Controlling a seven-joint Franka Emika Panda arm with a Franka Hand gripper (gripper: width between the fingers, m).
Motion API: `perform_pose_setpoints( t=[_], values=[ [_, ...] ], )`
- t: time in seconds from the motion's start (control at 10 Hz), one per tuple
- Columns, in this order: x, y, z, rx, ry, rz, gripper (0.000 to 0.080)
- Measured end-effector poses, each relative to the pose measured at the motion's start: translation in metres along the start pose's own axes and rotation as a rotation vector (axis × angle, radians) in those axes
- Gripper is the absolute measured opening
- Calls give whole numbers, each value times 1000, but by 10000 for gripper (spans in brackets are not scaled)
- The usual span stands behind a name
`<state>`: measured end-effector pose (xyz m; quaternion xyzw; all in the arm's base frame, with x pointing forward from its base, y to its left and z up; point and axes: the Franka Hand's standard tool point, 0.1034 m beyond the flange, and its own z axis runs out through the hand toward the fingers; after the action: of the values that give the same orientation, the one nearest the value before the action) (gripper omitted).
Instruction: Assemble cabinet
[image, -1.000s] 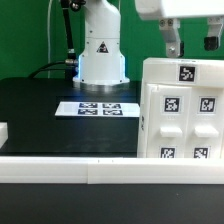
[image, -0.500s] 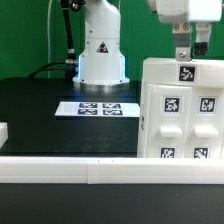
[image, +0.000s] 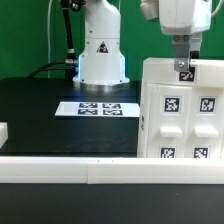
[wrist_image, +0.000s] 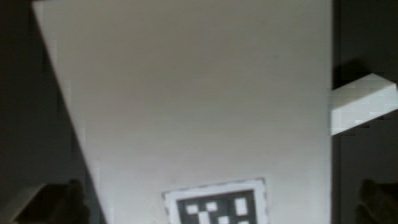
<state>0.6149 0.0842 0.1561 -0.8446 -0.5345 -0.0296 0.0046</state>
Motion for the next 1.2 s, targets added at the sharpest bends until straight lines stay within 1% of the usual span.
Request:
perform_pose_setpoints(
  t=[0.1, 0.2, 0.7, 0.8, 1.2],
  values=[
    [-1, 1, 0, 0, 0, 2, 672],
    [-2, 1, 0, 0, 0, 4, 552],
    [-3, 2, 0, 0, 1, 80, 556],
    [-3, 2, 0, 0, 0, 188, 556],
    [-3, 1, 1, 1, 1, 466, 556]
  ],
)
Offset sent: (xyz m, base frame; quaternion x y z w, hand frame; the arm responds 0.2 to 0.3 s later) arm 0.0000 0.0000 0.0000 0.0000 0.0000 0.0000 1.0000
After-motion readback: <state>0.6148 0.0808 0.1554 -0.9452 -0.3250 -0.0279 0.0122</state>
